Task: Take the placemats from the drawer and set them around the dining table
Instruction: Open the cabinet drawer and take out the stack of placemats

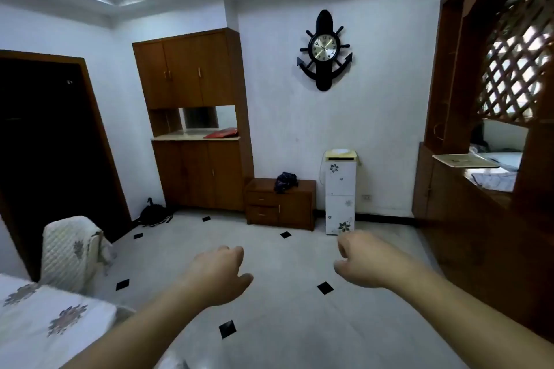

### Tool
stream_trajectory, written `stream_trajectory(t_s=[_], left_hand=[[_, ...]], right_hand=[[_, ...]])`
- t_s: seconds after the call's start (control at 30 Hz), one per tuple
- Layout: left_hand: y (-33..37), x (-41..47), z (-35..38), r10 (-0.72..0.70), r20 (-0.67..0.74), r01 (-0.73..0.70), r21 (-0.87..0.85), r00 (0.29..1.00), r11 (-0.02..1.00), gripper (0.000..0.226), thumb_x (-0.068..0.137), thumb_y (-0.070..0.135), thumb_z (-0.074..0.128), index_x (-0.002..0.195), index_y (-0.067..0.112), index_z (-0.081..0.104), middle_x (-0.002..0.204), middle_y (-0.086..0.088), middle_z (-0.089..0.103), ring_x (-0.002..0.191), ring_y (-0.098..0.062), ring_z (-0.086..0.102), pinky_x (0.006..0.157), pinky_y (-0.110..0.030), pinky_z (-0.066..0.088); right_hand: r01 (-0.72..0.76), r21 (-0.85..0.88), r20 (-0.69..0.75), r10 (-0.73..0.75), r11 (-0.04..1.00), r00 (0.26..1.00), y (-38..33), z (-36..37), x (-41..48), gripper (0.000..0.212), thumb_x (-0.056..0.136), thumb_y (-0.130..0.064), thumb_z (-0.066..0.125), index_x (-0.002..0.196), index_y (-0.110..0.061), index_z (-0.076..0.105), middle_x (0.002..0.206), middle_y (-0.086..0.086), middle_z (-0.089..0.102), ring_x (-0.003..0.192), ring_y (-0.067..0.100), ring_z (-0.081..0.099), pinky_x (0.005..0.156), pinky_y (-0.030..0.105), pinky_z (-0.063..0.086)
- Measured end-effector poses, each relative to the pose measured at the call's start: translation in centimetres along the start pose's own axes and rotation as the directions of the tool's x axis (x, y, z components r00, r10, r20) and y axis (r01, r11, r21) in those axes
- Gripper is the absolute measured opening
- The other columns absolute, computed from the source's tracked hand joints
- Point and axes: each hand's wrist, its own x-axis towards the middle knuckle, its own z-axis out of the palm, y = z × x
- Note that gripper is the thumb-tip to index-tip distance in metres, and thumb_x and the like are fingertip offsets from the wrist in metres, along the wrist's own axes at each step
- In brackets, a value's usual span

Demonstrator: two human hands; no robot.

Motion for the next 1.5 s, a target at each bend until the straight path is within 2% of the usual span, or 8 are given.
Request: stream_trajectory(t_s=[0.2,0.5,0.67,0.83,1.0,1.13,1.33,1.5], left_hand=[[0.9,5.6,0.2,-0.023,0.022,0.022,0.044,0.999,0.999,0.043,0.089,0.059,0.05,0.116,0.025,0.051,0.107,0.002,0.058,0.09,-0.016,0.056,0.079,-0.032,0.051],[-3.5,17.7,2.0,-0.028,0.036,0.028,0.002,0.999,1.0,0.043,0.088,0.058,0.05,0.115,0.024,0.052,0.108,0.003,0.059,0.092,-0.016,0.057,0.083,-0.034,0.051],[-7.4,26.2,1.9,-0.008,0.045,0.01,-0.046,0.999,0.999,0.039,0.091,0.053,0.051,0.113,0.021,0.05,0.109,-0.001,0.057,0.09,-0.017,0.054,0.076,-0.03,0.047],[-11.1,34.3,1.7,-0.001,0.023,0.002,-0.049,1.0,0.999,0.039,0.091,0.053,0.05,0.114,0.022,0.05,0.109,-0.002,0.058,0.091,-0.018,0.057,0.082,-0.033,0.052],[-13.2,41.2,3.0,0.005,0.009,-0.004,-0.028,1.0,1.0,0.039,0.088,0.057,0.049,0.107,0.023,0.052,0.101,0.0,0.058,0.086,-0.019,0.055,0.078,-0.035,0.05],[-14.2,47.3,4.3,0.011,0.021,-0.01,-0.043,1.0,0.999,0.038,0.088,0.057,0.048,0.107,0.024,0.051,0.102,0.0,0.059,0.088,-0.019,0.055,0.078,-0.035,0.048],[-14.3,57.6,5.5,-0.023,0.023,0.025,-0.06,0.999,0.998,0.036,0.09,0.054,0.048,0.108,0.023,0.05,0.104,0.0,0.057,0.087,-0.018,0.052,0.076,-0.032,0.044],[-14.5,67.5,6.1,-0.088,0.047,0.09,-0.042,0.995,0.995,0.037,0.089,0.056,0.049,0.108,0.024,0.05,0.103,0.002,0.057,0.088,-0.017,0.054,0.079,-0.033,0.048]], right_hand=[[-0.004,0.036,0.017,0.003,0.999,1.0,2.2,0.1,5.9,0.018,0.084,-0.033,0.056,0.087,-0.015,0.055,0.088,0.003,0.058,0.076,0.018,0.057,0.065,0.033,0.05],[0.035,-0.02,0.039,-0.034,0.999,0.999,1.9,1.1,18.5,0.017,0.086,-0.033,0.051,0.085,-0.017,0.049,0.092,0.003,0.055,0.072,0.016,0.046,0.056,0.028,0.036],[0.018,-0.035,0.004,-0.018,0.999,1.0,0.5,1.1,28.2,0.017,0.084,-0.035,0.051,0.083,-0.018,0.048,0.088,0.0,0.052,0.074,0.016,0.047,0.056,0.028,0.034],[0.025,-0.029,-0.008,-0.025,0.999,1.0,-1.2,1.2,36.2,0.018,0.085,-0.034,0.051,0.078,-0.019,0.044,0.084,-0.001,0.049,0.07,0.015,0.043,0.053,0.027,0.031],[-0.002,0.013,0.043,0.001,1.0,0.999,-1.4,2.3,43.9,0.018,0.084,-0.037,0.052,0.083,-0.019,0.049,0.087,-0.001,0.051,0.076,0.017,0.05,0.062,0.032,0.043],[-0.002,0.032,0.063,0.0,0.999,0.998,-0.5,3.4,50.9,0.017,0.082,-0.038,0.052,0.081,-0.021,0.05,0.087,-0.001,0.055,0.079,0.018,0.055,0.068,0.036,0.048],[0.048,0.049,0.107,-0.053,0.998,0.993,2.4,4.9,62.7,0.018,0.085,-0.038,0.053,0.084,-0.02,0.052,0.087,0.0,0.057,0.077,0.018,0.054,0.065,0.034,0.046],[0.112,0.073,0.112,-0.12,0.991,0.987,5.6,4.9,74.4,0.017,0.088,-0.037,0.053,0.086,-0.02,0.052,0.088,-0.001,0.055,0.073,0.015,0.051,0.06,0.029,0.04]])
